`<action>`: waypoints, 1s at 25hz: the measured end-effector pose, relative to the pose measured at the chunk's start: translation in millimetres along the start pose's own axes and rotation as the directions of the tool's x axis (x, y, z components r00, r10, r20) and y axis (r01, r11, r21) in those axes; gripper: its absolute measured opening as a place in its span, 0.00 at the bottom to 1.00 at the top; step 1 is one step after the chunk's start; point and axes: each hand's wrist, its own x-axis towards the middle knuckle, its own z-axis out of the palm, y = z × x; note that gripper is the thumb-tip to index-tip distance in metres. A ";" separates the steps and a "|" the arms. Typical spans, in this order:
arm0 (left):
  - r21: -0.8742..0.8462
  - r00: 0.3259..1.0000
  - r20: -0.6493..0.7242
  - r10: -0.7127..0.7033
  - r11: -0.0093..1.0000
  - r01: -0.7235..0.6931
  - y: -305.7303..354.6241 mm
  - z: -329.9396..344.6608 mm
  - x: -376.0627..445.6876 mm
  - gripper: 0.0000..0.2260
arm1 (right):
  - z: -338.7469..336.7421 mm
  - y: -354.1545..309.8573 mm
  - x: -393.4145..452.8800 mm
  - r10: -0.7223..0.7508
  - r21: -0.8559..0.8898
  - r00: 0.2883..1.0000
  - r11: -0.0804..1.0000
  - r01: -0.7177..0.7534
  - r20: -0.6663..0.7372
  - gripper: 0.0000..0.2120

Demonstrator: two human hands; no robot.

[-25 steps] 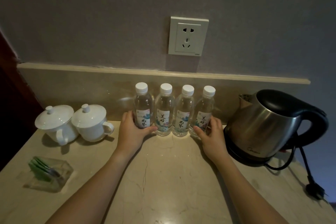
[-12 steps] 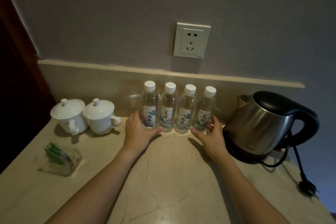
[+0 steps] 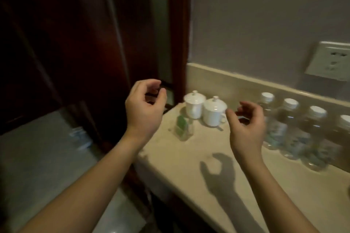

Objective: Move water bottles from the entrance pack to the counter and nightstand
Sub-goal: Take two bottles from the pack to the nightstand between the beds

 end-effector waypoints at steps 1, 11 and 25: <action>0.060 0.996 -0.059 -0.070 0.995 0.074 -11.1 -43.0 4.3 0.05 | 35.8 -14.0 -12.3 -0.025 0.071 0.991 0.997 0.016 0.129 0.12; 0.236 0.800 -0.537 -0.267 0.863 0.446 -89.7 -379.7 -4.3 0.07 | 334.0 -115.7 -194.9 -0.145 0.273 0.616 0.954 -0.119 0.774 0.08; 0.070 0.787 -0.421 -0.450 0.849 0.523 -349.3 -475.9 167.6 0.09 | 670.4 -95.3 -210.4 -0.057 0.162 0.546 0.976 -0.145 0.836 0.10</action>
